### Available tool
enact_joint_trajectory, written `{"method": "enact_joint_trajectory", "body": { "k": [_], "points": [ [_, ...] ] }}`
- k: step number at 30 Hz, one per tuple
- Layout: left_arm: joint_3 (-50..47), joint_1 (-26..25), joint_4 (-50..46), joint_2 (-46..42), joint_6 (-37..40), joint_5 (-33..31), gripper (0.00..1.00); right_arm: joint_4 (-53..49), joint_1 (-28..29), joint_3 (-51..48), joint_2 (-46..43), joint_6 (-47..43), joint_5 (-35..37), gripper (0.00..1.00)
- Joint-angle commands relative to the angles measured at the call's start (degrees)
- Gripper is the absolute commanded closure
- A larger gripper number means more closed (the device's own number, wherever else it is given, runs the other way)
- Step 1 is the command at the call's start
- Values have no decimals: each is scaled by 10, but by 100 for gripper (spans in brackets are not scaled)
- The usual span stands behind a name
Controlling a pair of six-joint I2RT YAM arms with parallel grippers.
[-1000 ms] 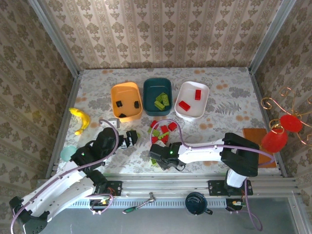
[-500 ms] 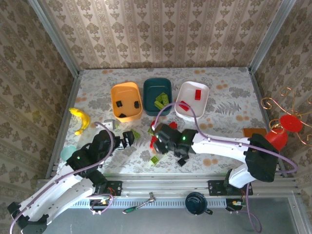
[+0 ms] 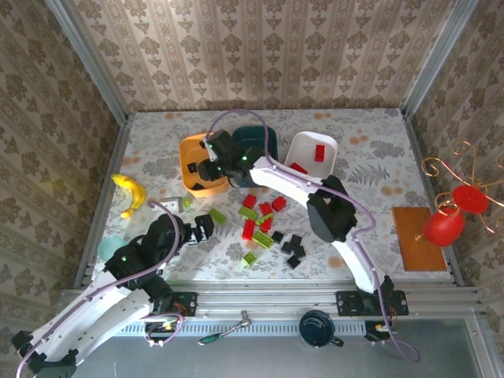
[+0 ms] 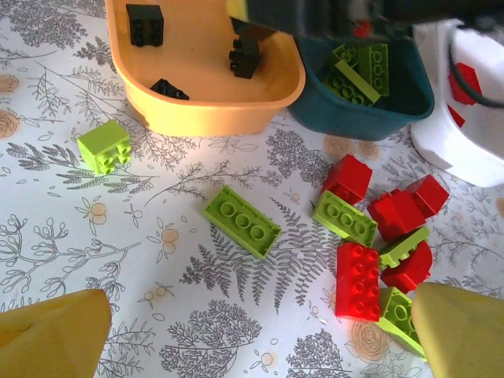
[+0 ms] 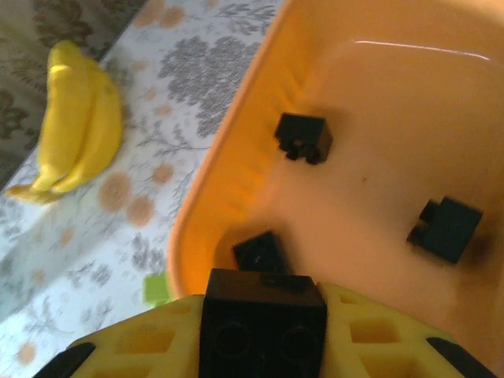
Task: Sort the legos into containers by color
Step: Place the lego in the container.
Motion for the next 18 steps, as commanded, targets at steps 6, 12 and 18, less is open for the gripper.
{"method": "enact_joint_trajectory", "body": {
  "k": [6, 12, 18],
  "points": [
    [-12, -4, 6, 39, -10, 37, 1, -70, -24, 140, 66, 39, -56, 32],
    [-3, -29, 28, 72, 6, 60, 2, 2, -26, -12, -72, 31, -38, 27],
    [6, -104, 66, 156, 23, 80, 2, 104, -34, -284, -263, 61, -18, 26]
  ]
}}
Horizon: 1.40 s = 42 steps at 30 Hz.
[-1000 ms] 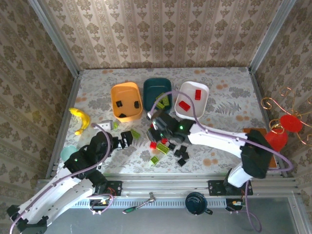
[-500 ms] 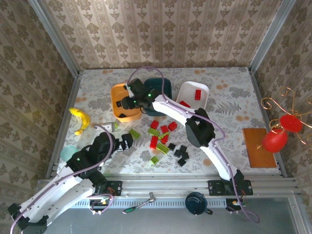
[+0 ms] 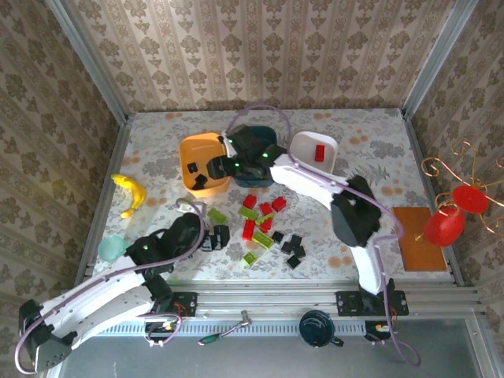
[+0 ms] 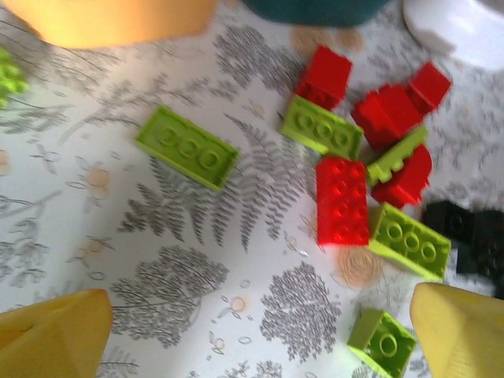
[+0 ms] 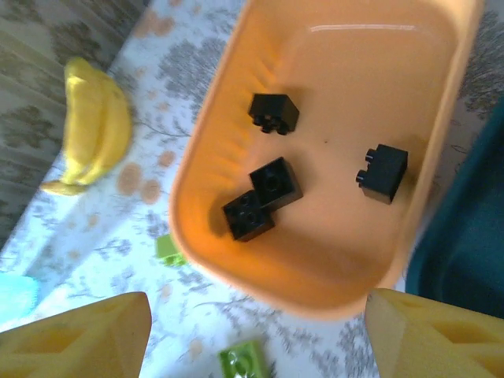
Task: Sort the legos into containers by color
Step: Place the lego in the container, then pick up the lego from the middle-left of the table.
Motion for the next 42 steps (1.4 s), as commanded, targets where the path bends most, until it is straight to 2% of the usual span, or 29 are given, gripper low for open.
{"method": "enact_joint_trajectory", "body": {
  "k": [1, 5, 9, 16, 21, 25, 30, 35, 37, 40, 42],
  "points": [
    [15, -46, 42, 52, 24, 30, 3, 73, -8, -111, -105, 23, 16, 27],
    [36, -112, 66, 161, 37, 49, 6, 108, -19, -261, -207, 36, 27, 26],
    [85, -169, 48, 277, 41, 30, 12, 115, -33, -366, -281, 41, 36, 26],
    [109, -178, 67, 373, 55, 22, 15, 118, -53, -465, -373, 48, 41, 26],
    [132, -177, 69, 426, 71, 30, 21, 108, -63, -489, -414, 46, 44, 26],
    [135, -175, 83, 453, 73, 46, 30, 99, -70, -498, -441, 42, 50, 26],
    [133, -177, 82, 466, 65, 62, 47, 93, -84, -508, -459, 41, 55, 25],
    [140, -178, 61, 435, 62, 60, 63, 96, -94, -523, -474, 44, 54, 25],
    [156, -170, 50, 409, 77, 62, 64, 95, -99, -529, -480, 46, 55, 25],
    [193, -121, 47, 365, 115, 73, 64, 95, -102, -542, -492, 49, 56, 25],
    [222, -60, 68, 351, 141, 105, 64, 94, -102, -551, -499, 50, 58, 25]
  ]
}}
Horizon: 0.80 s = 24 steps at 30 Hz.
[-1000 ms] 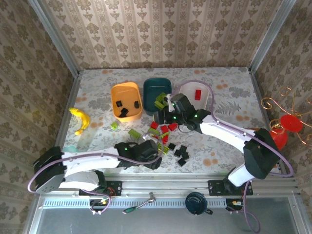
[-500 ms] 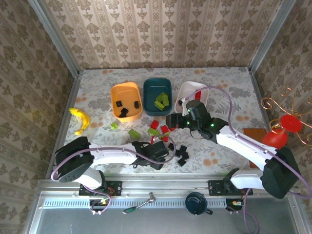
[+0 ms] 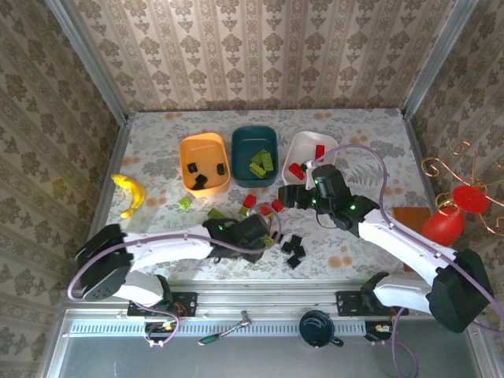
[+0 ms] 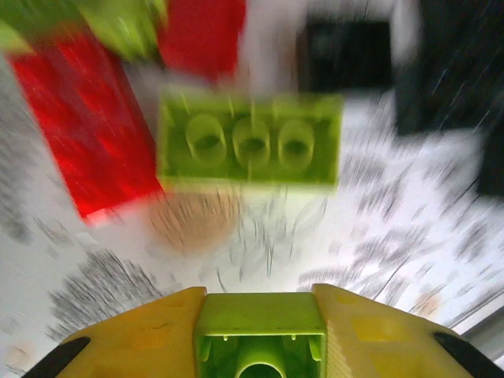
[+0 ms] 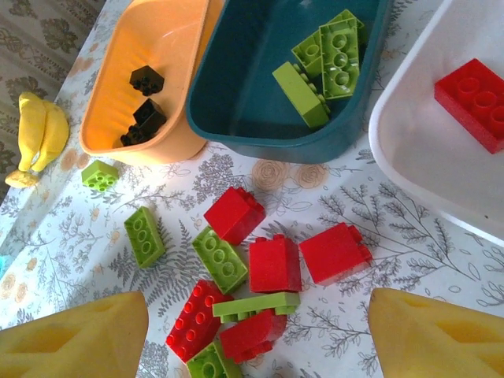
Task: Sort the legos into containers by color
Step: Pick up the lego from the middle-left of the table, then place the lego in the container.
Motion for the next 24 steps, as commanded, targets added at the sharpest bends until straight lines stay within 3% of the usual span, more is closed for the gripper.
{"method": "enact_joint_trajectory", "body": {
  "k": [1, 5, 9, 16, 20, 24],
  "points": [
    [61, 85, 23, -29, 58, 42, 64, -10, -3, -19, -22, 6, 13, 25],
    [159, 186, 48, 43, 103, 66, 63, -24, -3, -35, -31, 8, 18, 24],
    [272, 257, 47, 177, 118, 89, 65, -34, -3, -58, -48, 14, 16, 24],
    [459, 294, -8, 363, 119, 84, 66, -65, -3, -93, -85, 16, 13, 24],
    [536, 300, -37, 422, 114, 86, 51, -84, -3, -113, -103, 17, 10, 24],
    [566, 292, -39, 418, 111, 95, 33, -80, -3, -126, -94, 23, 4, 24]
  ]
}}
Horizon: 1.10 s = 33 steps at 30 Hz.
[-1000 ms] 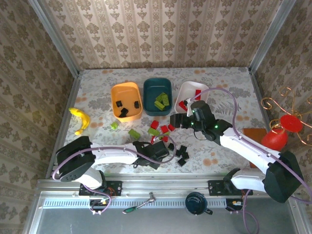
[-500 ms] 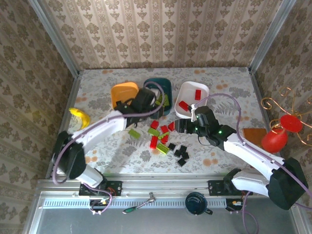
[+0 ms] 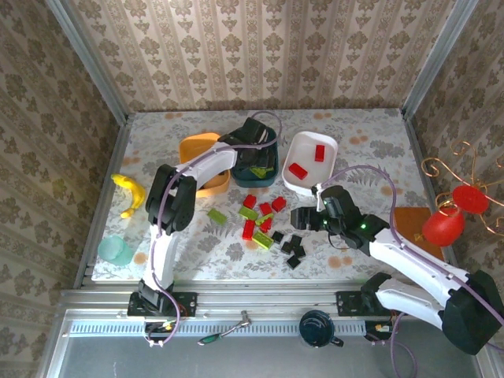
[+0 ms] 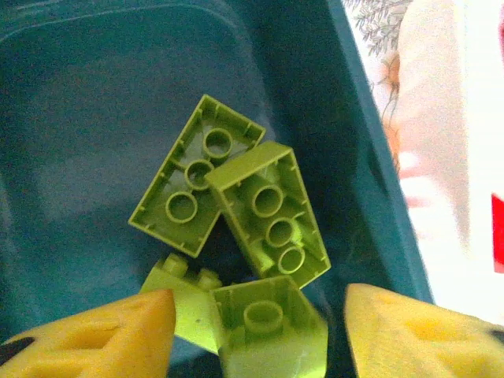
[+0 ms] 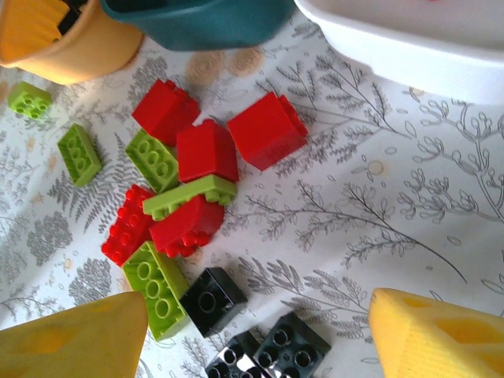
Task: Sort the legos into containers by color
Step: Place the lego in the container, then pick up the lego from the center of the table.
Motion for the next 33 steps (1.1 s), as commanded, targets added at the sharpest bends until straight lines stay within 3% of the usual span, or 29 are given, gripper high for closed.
{"method": "enact_joint_trajectory", "body": {
  "k": [1, 7, 14, 18, 23, 33],
  "points": [
    [30, -7, -18, -33, 4, 15, 29, -12, -3, -12, 7, 11, 3, 24],
    [-77, -43, 58, -170, -4, 18, 15, 60, 10, 6, 72, 41, -18, 24],
    [-331, -109, 173, -392, -33, -45, 0, 85, 44, 79, 188, 108, 74, 26],
    [-458, -148, 195, -507, -53, -108, 0, 92, 64, 117, 257, 179, 158, 26],
    [-563, -194, 192, -618, -77, -171, 0, 86, 66, 158, 330, 249, 197, 27],
    [-662, -244, 170, -744, -114, -227, 0, 111, 69, 210, 423, 298, 223, 28]
  ]
}}
